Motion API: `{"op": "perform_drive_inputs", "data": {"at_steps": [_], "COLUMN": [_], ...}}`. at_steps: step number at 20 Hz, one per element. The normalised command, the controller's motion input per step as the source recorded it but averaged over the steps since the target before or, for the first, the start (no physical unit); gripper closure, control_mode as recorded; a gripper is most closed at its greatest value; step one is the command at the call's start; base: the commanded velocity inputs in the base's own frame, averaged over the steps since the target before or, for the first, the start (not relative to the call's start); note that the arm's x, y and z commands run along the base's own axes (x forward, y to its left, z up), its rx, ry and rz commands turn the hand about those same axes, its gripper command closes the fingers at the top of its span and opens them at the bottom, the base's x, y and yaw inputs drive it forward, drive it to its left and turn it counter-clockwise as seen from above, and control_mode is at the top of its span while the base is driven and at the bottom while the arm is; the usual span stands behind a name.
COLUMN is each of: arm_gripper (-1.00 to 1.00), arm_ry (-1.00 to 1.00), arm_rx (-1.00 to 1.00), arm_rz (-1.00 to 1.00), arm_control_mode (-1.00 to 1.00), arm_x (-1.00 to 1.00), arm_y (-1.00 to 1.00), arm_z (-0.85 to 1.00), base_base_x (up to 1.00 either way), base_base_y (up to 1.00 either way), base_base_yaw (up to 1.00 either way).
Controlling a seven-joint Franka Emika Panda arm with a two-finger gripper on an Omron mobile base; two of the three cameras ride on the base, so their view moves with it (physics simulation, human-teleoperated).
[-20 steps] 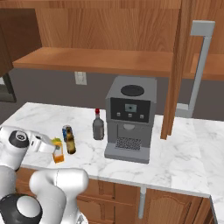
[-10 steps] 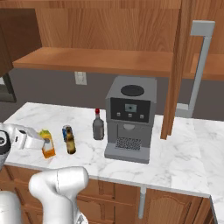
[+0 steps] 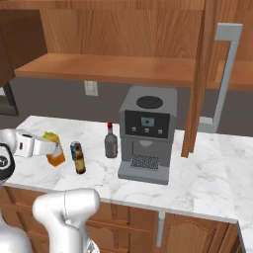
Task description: Sort all alcoholic drinks to one cabinet, and non-alcoholic drinks to the other.
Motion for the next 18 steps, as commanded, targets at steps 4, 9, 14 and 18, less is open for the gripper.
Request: {"op": "perform_drive_inputs", "data": {"at_steps": [4,9,14,18], "arm_gripper": [1.0,1.0,1.0,1.0], "arm_ry": [0.0,0.08,0.06,0.0], "arm_rx": [0.02,0.04,0.05,0.06], "arm_rz": [0.13,0.13,0.17,0.18], "arm_control_mode": [-1.0,-1.0,-1.0,-1.0], "arm_x": [-0.02,0.0,0.0,0.0], "arm_y": [0.0,0.0,0.0,0.02], "arm_z": [0.98,1.0,0.88,0.66], "base_base_x": [0.0,0.0,0.0,0.0], "base_base_y": [0.0,0.0,0.0,0.0], "base_base_yaw": [0.0,0.0,0.0,0.0]}}
